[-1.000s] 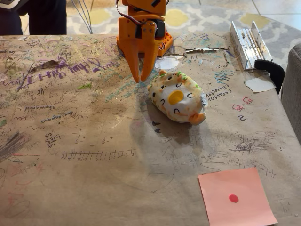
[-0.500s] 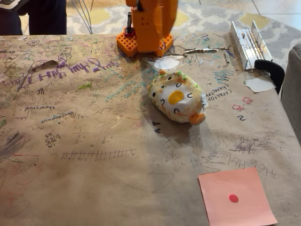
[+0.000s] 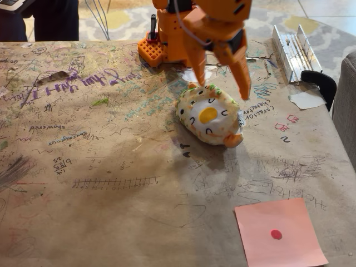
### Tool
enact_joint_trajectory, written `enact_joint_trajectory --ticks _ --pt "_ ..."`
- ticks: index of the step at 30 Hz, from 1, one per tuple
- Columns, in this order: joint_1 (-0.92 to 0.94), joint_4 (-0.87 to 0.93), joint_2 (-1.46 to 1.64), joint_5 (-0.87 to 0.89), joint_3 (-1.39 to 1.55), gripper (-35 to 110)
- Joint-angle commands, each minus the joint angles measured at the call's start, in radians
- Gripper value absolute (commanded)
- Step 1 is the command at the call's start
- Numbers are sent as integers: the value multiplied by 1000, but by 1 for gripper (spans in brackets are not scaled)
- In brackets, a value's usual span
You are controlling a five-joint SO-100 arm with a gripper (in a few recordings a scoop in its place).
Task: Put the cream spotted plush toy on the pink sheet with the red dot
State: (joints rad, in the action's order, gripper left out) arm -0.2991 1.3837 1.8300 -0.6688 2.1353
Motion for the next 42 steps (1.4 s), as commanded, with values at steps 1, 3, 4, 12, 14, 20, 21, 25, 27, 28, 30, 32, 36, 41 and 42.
enact_joint_trajectory --ticks 1,3,4,12,14,20,21,25,27,28,30,32,36,41,42 --pt "60 23 -44 -81 -121 41" --pt "61 54 -78 -160 -143 43" --pt "57 67 -84 -202 -141 44" --pt "-46 104 -60 -391 -71 51" --pt "-57 86 -94 -374 -81 49" --pt "15 71 -322 -373 -222 46" --pt "37 71 -360 -382 -253 45" --pt "104 101 -489 -411 -367 43" --pt "121 101 -511 -422 -385 43" --pt "124 103 -522 -422 -391 43" --pt "124 115 -541 -425 -400 42" --pt "127 120 -558 -425 -405 41" --pt "155 183 -626 -403 -489 21" --pt "196 183 -686 -282 -594 0" --pt "199 183 -686 -239 -609 0"
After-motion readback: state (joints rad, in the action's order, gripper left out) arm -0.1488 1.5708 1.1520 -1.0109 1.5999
